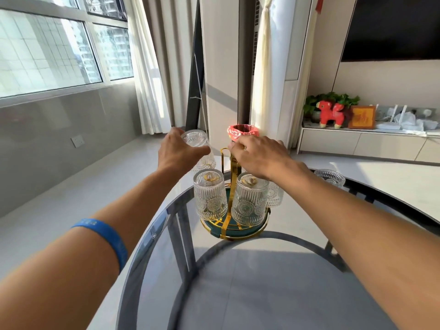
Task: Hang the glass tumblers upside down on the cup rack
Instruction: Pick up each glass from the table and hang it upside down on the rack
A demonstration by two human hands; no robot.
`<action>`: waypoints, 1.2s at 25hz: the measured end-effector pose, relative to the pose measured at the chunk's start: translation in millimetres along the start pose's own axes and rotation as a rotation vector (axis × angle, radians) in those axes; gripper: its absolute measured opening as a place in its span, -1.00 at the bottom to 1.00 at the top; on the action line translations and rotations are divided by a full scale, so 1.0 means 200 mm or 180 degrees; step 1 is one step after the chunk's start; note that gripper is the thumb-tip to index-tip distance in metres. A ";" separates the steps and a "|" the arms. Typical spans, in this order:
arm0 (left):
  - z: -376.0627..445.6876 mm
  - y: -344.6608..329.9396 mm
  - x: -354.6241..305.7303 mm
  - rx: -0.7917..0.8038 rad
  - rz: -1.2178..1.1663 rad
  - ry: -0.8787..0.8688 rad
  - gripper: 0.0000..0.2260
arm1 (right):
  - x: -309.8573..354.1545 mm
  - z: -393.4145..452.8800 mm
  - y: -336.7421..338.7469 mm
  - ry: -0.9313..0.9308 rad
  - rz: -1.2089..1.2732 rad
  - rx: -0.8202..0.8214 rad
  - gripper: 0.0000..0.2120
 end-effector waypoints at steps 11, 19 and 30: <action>0.07 -0.20 0.06 0.1171 0.0258 0.1079 -0.61 | 0.00 -0.01 0.02 -0.0041 0.0156 -0.0029 -0.59; 0.02 -0.19 0.03 0.1261 -0.0108 0.1038 -0.32 | -0.05 0.01 -0.01 -0.0044 0.0380 0.0161 -0.52; -0.87 -0.47 -0.48 0.0741 0.0894 -0.3054 -0.69 | -0.79 -0.58 -0.22 -0.1550 0.2284 -0.1110 -0.69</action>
Point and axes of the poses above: each hand's wrist, its own z-axis towards the middle knuckle, its own y-axis out of the back of the hand, x = y × z, the point moved 3 cm from there along z, towards the middle knuckle, and after that the axes turned 10 degrees about x, right-handed, at the moved point
